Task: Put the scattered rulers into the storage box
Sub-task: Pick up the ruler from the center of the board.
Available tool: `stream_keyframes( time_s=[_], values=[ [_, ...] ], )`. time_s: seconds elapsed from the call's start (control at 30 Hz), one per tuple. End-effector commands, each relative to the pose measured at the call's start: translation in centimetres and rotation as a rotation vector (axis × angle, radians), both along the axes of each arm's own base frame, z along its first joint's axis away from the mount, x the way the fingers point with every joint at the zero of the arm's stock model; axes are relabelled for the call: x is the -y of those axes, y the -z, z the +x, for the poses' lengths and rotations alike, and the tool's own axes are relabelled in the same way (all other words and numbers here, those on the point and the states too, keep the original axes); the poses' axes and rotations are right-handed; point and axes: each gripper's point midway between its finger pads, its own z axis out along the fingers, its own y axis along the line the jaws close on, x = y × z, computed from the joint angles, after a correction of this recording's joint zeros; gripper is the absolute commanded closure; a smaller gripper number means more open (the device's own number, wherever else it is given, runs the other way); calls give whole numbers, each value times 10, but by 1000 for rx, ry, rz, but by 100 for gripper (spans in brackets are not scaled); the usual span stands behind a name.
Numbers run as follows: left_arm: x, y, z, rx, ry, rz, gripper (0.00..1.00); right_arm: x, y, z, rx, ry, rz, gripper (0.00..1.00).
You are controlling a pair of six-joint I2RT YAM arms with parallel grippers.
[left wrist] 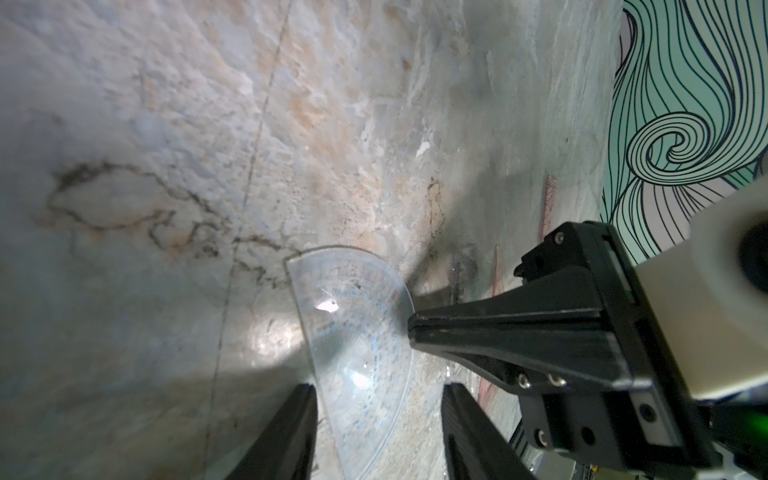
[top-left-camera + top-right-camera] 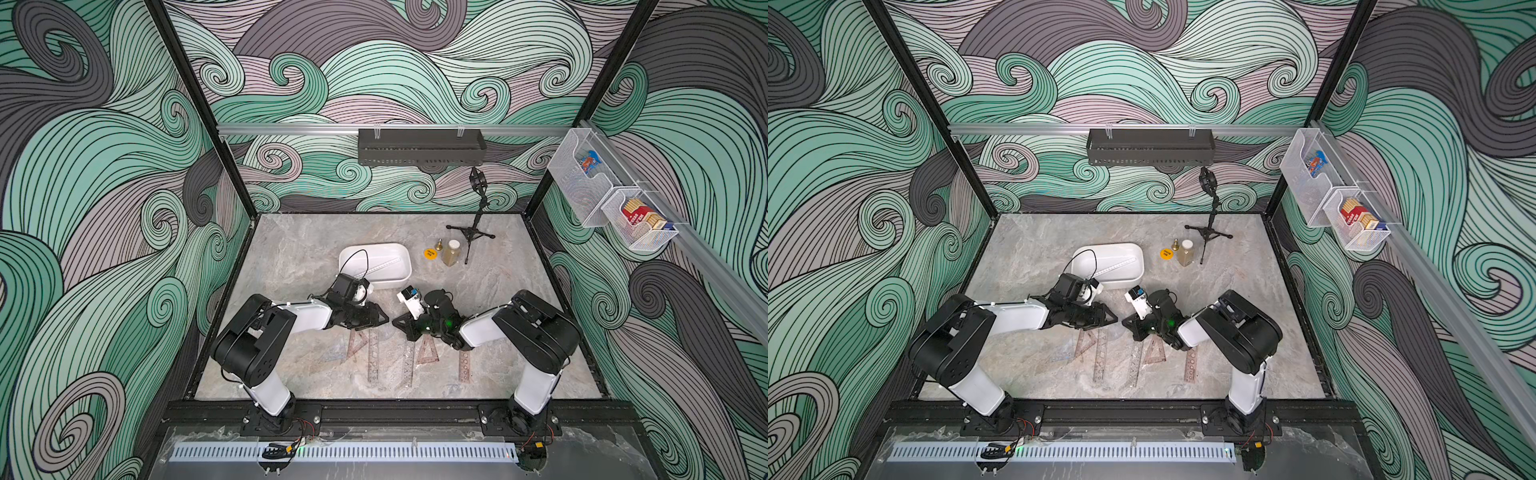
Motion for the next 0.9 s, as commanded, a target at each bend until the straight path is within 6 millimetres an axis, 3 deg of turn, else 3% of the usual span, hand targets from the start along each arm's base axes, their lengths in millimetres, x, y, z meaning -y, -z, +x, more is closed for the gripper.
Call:
stream_keyframes(
  time_s=[0.0,0.87],
  values=[
    [0,10,-7,-33,6,19,47,27,44,-23,-136,32,-130,100],
    [4,13,-11,-47,20,7,47,39,55,-26,-163,73,-174,100]
  ],
)
